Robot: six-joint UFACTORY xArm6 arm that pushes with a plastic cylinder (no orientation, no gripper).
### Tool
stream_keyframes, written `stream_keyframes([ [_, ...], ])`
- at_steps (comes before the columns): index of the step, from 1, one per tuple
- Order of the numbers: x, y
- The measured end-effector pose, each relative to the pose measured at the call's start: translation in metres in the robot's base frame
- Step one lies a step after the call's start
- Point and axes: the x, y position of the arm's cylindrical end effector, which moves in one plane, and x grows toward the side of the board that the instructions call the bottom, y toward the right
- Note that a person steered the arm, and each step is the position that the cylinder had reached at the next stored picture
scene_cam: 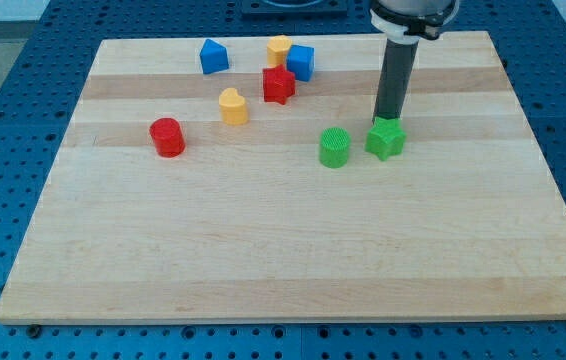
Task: Move the blue cube to the right of the yellow hexagon
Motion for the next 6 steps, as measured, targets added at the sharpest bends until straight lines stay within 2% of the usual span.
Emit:
stream_keyframes([
  [3, 0.018, -0.004],
  [6, -0.049, -0.094],
])
